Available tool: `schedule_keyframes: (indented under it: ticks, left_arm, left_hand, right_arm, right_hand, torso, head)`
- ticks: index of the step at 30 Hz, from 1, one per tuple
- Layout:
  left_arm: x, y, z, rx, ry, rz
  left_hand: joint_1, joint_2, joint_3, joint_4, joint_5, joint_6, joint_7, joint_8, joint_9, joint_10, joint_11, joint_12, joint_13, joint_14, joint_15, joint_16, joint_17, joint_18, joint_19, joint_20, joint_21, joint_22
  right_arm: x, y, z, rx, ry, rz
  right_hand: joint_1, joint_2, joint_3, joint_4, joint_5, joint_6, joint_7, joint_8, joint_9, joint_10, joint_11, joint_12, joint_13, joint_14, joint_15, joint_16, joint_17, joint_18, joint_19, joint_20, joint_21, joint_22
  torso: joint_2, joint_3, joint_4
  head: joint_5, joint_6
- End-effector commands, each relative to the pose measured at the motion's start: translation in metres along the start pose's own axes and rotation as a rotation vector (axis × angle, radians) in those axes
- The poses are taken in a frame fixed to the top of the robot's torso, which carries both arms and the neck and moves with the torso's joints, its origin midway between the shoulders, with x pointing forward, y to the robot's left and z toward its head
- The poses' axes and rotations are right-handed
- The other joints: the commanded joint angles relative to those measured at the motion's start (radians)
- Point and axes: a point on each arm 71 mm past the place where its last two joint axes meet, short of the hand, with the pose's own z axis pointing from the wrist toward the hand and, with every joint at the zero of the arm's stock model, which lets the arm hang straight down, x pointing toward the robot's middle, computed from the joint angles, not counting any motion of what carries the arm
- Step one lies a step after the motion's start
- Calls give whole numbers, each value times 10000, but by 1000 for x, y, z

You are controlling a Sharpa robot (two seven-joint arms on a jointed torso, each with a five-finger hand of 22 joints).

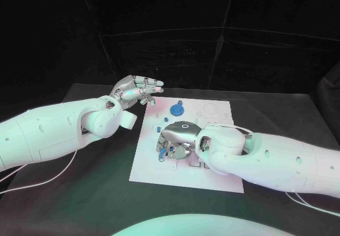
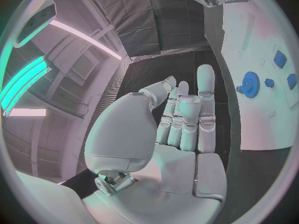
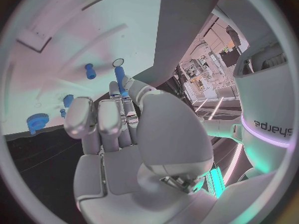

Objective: Assemble the parts on the task board

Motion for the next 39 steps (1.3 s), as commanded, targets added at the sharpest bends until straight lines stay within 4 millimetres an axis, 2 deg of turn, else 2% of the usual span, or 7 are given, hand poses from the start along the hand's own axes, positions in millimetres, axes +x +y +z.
schedule_keyframes:
  ticks: [1,24,30,34,35,37,39]
  left_arm:
    - [1,-1,0,50,95,-77]
    - [-1,-1,0,31,59,-65]
    - [-1,-1,0,29,56,-63]
    - [-1,-1,0,18,65,-67]
    - [-1,-1,0,14,67,-68]
    - [-1,-1,-1,8,70,-69]
    - [-1,-1,-1,2,70,-70]
  left_hand:
    - [9,53,-53,7,-6,-82,-3,-62,-17,-81,21,56,15,-62,-17,-61,-9,127,-61,14,-49,-11]
    - [9,53,-53,7,-6,-82,-3,-62,-17,-81,21,56,15,-62,-17,-61,-9,127,-61,14,-49,-11]
    - [-2,62,-69,10,-6,-96,4,-57,-18,-109,29,83,19,-73,-10,-61,-21,127,-65,20,-60,-18]
    - [-2,62,-69,10,-6,-96,4,-57,-18,-109,29,83,19,-73,-10,-61,-21,127,-65,20,-60,-18]
    - [-2,62,-69,10,-6,-96,4,-57,-18,-109,29,83,19,-73,-10,-61,-21,127,-65,20,-60,-18]
    - [-2,62,-69,10,-6,-96,4,-57,-18,-109,29,83,19,-73,-10,-61,-21,127,-65,20,-60,-18]
    - [-2,62,-69,10,-6,-96,4,-57,-18,-109,29,83,19,-73,-10,-61,-21,127,-65,20,-60,-18]
  right_arm:
    - [2,3,1,25,342,-404]
    - [9,8,4,93,540,-754]
    - [12,10,5,76,472,-1007]
    - [15,13,5,-87,419,-1051]
    - [15,13,5,-148,410,-1053]
    - [15,14,5,-267,338,-1036]
    - [14,15,5,-358,222,-1007]
  right_hand:
    - [-34,-43,48,8,33,20,43,21,8,10,30,-37,17,220,-1,25,-9,-167,6,34,42,-9]
    - [-118,-87,37,10,16,36,42,12,11,36,35,-67,23,209,7,24,-20,-163,-12,46,40,-14]
    - [-432,-364,-77,79,99,-251,118,-157,-39,-351,143,-317,-18,144,98,-88,-192,-122,-182,106,-85,-214]
    - [-670,-662,-264,121,229,-845,232,-195,-65,-1328,335,-329,-30,-110,269,-716,-997,85,-867,251,-723,-1185]
    - [-687,-705,-370,96,253,-1087,254,-175,-54,-1741,383,-251,-2,-439,323,-1409,-1834,239,-1419,304,-1248,-1923]
    - [-700,-783,-632,36,413,-1513,122,-180,-58,-2424,495,-287,-9,-1026,418,-2626,-3319,490,-2391,392,-2203,-3212]
    - [-722,-806,-866,15,529,-1813,9,-187,-58,-2622,548,-240,3,-1179,448,-2907,-3689,554,-2663,447,-2514,-3578]
  torso:
    - [1,-7,-3]
    - [-3,-8,-3]
    - [-6,-9,-6]
    - [-1,-6,-5]
    - [0,-7,-3]
    - [-5,-6,-4]
    - [-7,-7,-2]
  head:
    - [1,-17]
    - [-7,-35]
    - [1,-50]
    - [5,-57]
    - [7,-58]
    - [3,-57]
    - [0,-60]
